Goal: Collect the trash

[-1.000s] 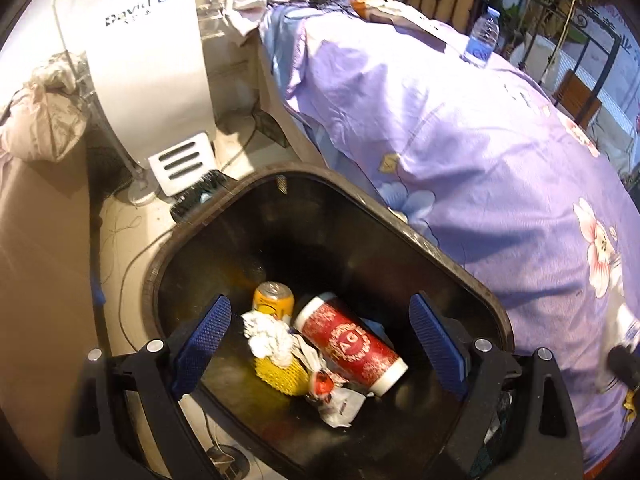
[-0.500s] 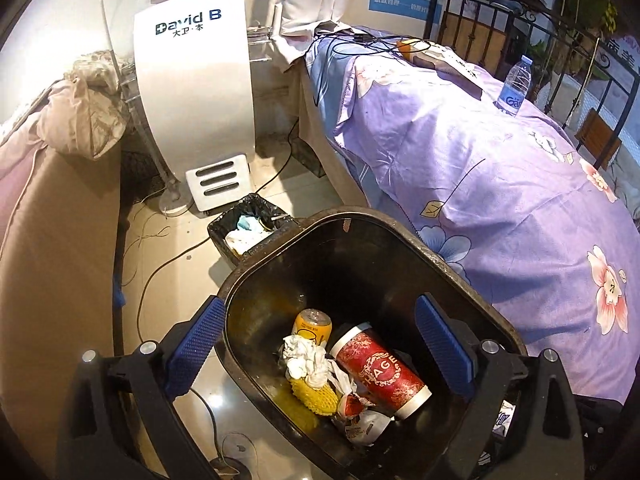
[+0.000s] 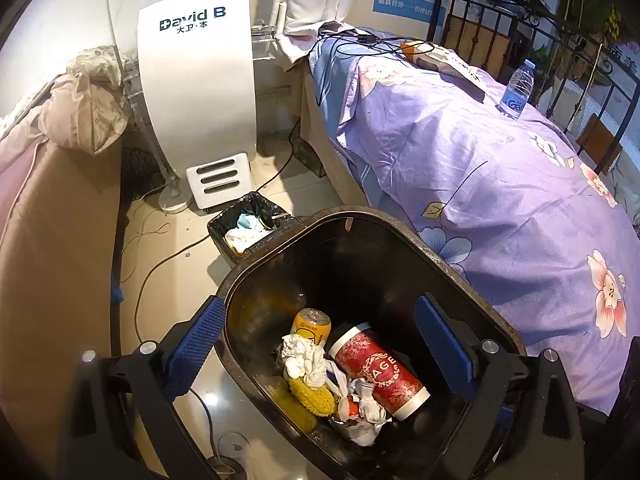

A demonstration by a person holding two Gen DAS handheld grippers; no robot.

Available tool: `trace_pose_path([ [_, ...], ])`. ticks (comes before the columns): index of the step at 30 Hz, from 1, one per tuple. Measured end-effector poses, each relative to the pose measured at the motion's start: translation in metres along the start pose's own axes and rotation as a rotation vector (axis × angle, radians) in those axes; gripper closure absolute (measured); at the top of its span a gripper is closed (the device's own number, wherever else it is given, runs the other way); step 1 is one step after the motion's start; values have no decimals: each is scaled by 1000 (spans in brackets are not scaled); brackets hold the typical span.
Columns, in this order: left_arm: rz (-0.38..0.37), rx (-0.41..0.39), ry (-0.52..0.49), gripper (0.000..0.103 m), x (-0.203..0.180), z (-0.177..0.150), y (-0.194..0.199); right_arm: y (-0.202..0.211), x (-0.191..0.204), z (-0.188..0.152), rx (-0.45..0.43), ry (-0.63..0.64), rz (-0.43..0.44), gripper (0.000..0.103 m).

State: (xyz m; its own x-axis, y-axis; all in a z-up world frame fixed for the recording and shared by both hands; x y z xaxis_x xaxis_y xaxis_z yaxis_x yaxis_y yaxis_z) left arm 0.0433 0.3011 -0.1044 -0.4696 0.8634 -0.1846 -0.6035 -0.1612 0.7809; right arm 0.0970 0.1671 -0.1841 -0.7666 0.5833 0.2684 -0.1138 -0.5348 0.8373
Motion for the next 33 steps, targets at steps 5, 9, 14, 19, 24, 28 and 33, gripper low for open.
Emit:
trace_pose_path([
  [5,-18,-20,-15,7,-6,-1,3,15,-3,-4,-52,1,-42,31],
  [9,-42,-51,-45,6,-24,-4,9,42,-11,-9,-132,-22,-92,30],
  [14,-48,-157,-118,6,-66,-14,30,97,-25,-25,-315,-41,-250,18],
  [19,-70,-276,-213,6,-113,-27,59,164,-46,-53,-502,-116,-453,7],
  [24,-148,-345,-267,6,-149,-42,86,221,-63,-80,-644,-213,-623,6],
  [28,-166,-400,-286,6,-164,-57,103,246,-73,-94,-696,-278,-709,6],
  [33,-171,-413,-290,6,-166,-72,112,257,-66,-109,-740,-288,-778,6],
])
Point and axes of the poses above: each gripper's, at about its wrist camera, not at the fingertips, and y roughly against the way its jaws point, x to its left, z to its top, the point moved 2 cm from there along -y, roughly the way its jaws point, and after that the axes turned 10 degrees about -z, right-handed, at the moved point
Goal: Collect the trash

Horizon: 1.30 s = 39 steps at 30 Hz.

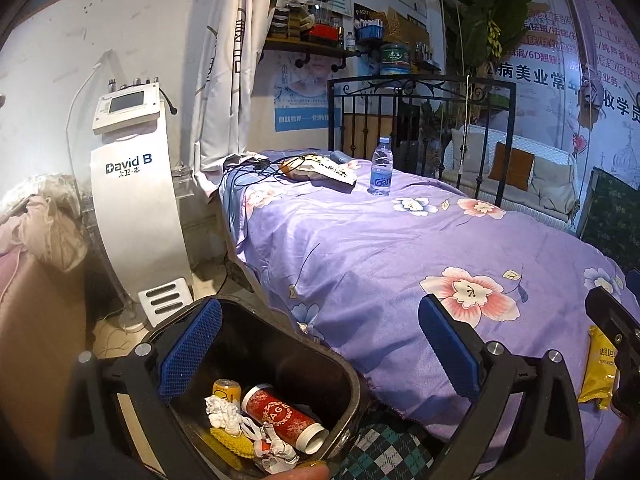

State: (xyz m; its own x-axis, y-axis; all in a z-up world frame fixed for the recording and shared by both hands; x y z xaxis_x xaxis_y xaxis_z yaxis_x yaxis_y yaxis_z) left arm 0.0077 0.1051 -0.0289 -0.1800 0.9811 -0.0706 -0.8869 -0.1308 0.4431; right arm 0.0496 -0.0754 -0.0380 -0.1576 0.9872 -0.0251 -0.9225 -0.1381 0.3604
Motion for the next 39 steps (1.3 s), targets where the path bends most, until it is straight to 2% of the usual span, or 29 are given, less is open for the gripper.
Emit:
trace_pose_path([
  [4,-9,-10,12,6,0,-4,9,17,-1,-4,-35,-7,-8,6],
  [12,20,-65,-3,6,-2,-5,22,31,4,-6,-72,-1,-4,6],
  [18,2,-63,-1,6,-5,-9,24,41,2,-5,-104,-8,-19,6],
  [39,-13,-64,-28,6,-14,-9,24,43,-3,-5,-101,-21,-26,6],
])
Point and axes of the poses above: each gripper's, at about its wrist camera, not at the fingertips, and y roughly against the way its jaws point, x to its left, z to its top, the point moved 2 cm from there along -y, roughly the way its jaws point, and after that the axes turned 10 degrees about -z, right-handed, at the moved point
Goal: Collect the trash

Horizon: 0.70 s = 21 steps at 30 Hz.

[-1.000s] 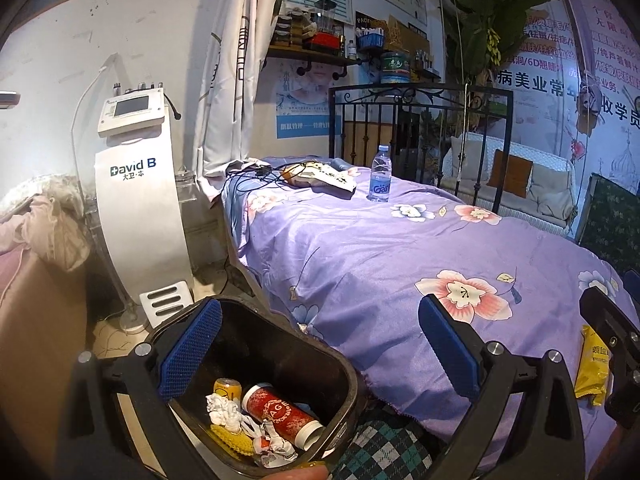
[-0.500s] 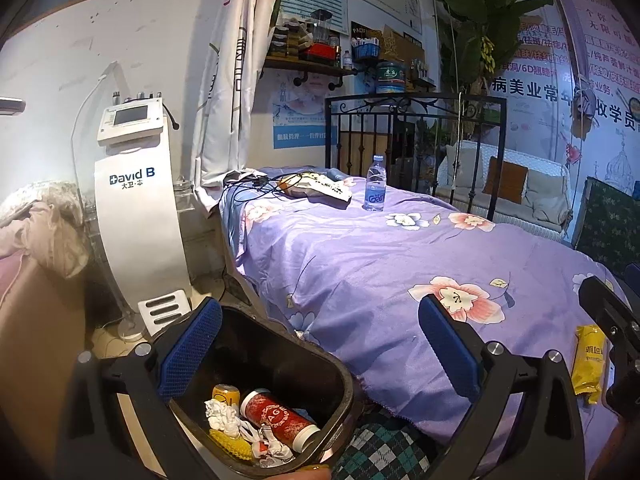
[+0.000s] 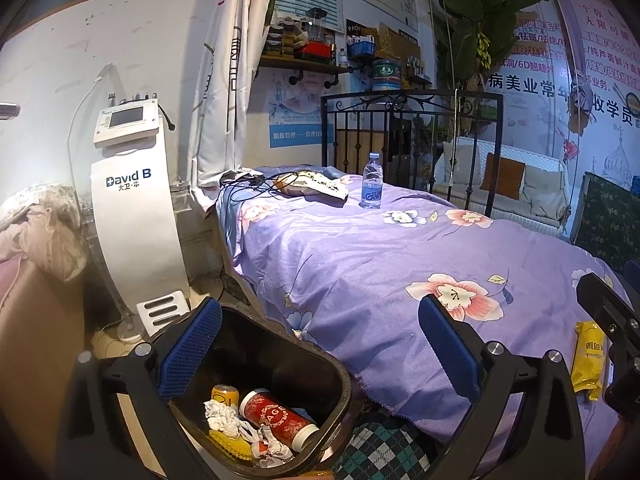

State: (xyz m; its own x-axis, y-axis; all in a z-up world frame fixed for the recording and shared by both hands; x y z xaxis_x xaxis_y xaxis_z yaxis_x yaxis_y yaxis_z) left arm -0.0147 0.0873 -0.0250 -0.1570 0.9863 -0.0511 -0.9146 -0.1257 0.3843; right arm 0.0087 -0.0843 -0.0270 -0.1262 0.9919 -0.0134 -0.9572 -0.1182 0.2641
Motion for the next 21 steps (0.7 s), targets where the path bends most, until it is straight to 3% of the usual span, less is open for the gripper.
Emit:
trace_pose_path([
  [21,-14,12,-3,6,-1,-3,-4,-2,1,-1,14,-3,-3,6],
])
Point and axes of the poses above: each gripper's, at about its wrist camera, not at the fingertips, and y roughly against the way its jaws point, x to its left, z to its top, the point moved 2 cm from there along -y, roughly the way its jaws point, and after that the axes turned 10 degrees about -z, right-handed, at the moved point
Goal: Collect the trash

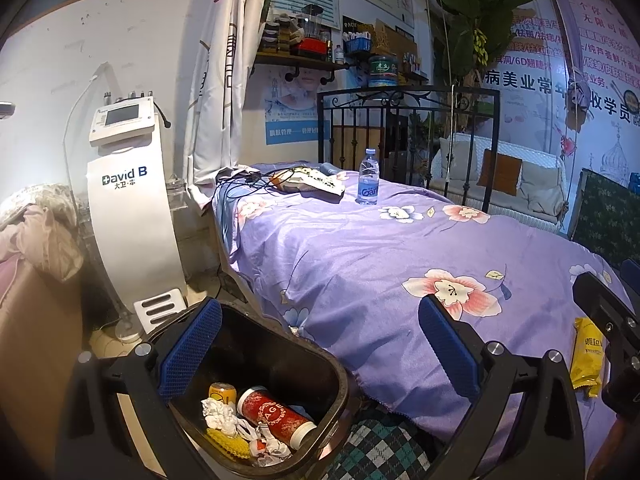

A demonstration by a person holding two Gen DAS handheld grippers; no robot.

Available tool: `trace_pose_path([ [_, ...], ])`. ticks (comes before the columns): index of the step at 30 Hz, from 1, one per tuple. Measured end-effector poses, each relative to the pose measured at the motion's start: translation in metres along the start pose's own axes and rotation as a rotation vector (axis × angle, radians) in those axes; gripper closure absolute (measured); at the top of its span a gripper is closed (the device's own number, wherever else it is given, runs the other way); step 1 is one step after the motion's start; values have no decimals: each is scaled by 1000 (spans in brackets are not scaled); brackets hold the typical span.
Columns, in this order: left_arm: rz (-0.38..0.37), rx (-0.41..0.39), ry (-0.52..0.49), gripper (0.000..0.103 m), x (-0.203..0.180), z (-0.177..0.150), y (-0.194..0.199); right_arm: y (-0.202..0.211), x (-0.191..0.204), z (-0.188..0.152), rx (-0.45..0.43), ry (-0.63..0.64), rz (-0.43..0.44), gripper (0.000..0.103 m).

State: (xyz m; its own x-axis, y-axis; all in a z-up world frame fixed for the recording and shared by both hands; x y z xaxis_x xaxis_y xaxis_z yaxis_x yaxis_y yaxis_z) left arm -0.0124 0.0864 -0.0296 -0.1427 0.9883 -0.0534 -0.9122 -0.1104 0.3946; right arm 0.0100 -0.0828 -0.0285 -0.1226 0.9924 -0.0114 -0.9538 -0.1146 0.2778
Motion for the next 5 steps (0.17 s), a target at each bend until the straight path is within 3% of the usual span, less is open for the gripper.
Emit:
trace_pose_path([
  [5,-2,3,-2,6,-1,-1,-1,0,0,0,0,-2,-1,6],
])
Point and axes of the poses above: each gripper's, at about its wrist camera, not at the fingertips, and y roughly against the way its jaws point, x to its left, z to its top, the point moved 2 cm from there along -y, roughly the way its jaws point, and after that the axes turned 10 degrees about -z, right-handed, at the moved point
